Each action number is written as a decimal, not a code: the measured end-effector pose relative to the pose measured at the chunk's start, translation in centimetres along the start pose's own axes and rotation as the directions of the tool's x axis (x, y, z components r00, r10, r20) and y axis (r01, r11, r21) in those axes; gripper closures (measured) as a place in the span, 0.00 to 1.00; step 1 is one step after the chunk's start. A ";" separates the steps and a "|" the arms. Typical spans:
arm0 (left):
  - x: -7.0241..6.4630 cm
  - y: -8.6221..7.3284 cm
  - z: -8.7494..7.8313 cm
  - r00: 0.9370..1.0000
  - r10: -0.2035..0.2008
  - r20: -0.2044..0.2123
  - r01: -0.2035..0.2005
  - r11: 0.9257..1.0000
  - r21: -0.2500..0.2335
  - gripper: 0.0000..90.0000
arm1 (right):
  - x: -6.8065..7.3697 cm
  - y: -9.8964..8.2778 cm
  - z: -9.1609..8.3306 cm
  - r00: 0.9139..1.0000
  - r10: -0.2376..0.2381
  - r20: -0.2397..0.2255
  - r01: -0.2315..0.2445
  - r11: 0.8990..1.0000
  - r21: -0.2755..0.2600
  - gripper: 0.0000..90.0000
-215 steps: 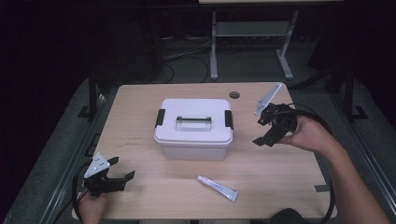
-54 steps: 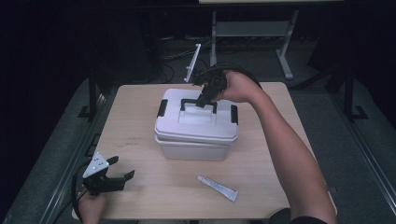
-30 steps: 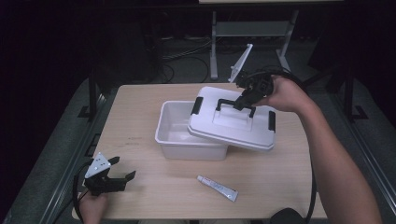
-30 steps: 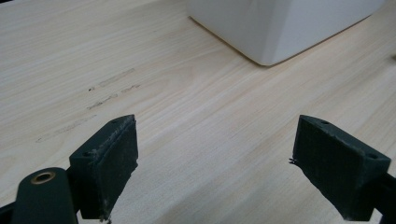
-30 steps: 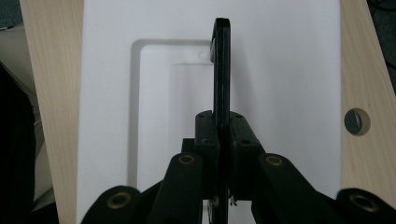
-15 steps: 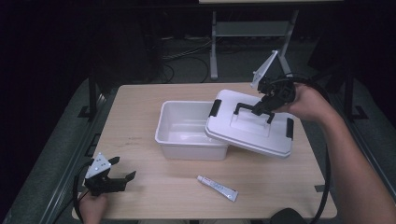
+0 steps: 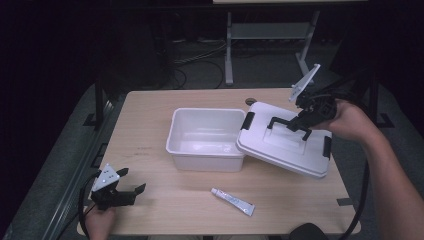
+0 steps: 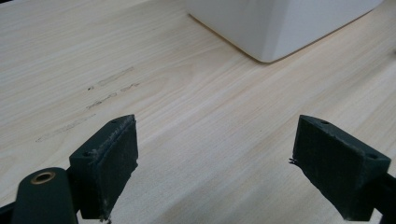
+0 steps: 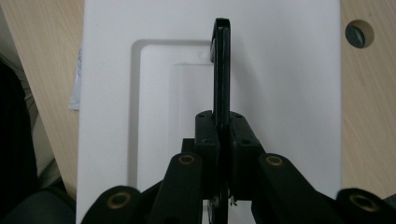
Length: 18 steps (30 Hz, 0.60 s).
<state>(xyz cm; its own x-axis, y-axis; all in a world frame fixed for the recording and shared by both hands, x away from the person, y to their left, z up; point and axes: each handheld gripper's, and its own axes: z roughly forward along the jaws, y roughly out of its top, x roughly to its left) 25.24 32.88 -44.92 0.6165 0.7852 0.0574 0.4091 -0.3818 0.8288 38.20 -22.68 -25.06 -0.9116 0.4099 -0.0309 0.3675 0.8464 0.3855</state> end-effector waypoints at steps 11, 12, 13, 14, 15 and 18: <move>0.0 0.0 0.0 1.000 0.001 0.000 -0.001 1.000 0.001 0.15 | -0.4 -3.7 0.2 0.998 0.059 0.000 -0.059 0.998 -0.010 0.94; 0.0 0.0 0.0 1.000 0.002 0.000 -0.002 1.000 0.002 0.15 | -0.4 -4.0 0.3 0.998 0.062 -0.002 -0.062 0.998 -0.011 0.94; 0.0 0.0 0.0 1.000 0.003 0.000 -0.003 1.000 0.002 0.15 | -0.4 -4.4 0.4 0.998 0.068 -0.004 -0.068 0.998 -0.013 0.93; -0.1 0.0 0.0 1.000 0.003 0.000 -0.003 1.000 0.002 0.15 | -0.4 -4.6 0.5 0.997 0.073 -0.003 -0.073 0.997 -0.011 0.94; -0.1 0.0 0.0 1.000 0.003 0.000 -0.003 1.000 0.003 0.15 | -0.5 -4.8 0.6 0.997 0.078 -0.006 -0.078 0.997 -0.011 0.94; -0.1 0.0 0.0 1.000 0.002 -0.002 -0.002 1.000 0.002 0.15 | -0.5 -5.6 0.9 0.996 0.092 -0.008 -0.092 0.996 -0.011 0.94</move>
<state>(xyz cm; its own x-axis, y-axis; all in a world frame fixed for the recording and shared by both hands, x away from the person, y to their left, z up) 25.19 32.82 -44.98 0.6163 0.7852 0.0600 0.4089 -0.3842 0.8278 36.79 -27.32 -28.08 -0.8752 0.4835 0.0125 0.4482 0.8010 0.3968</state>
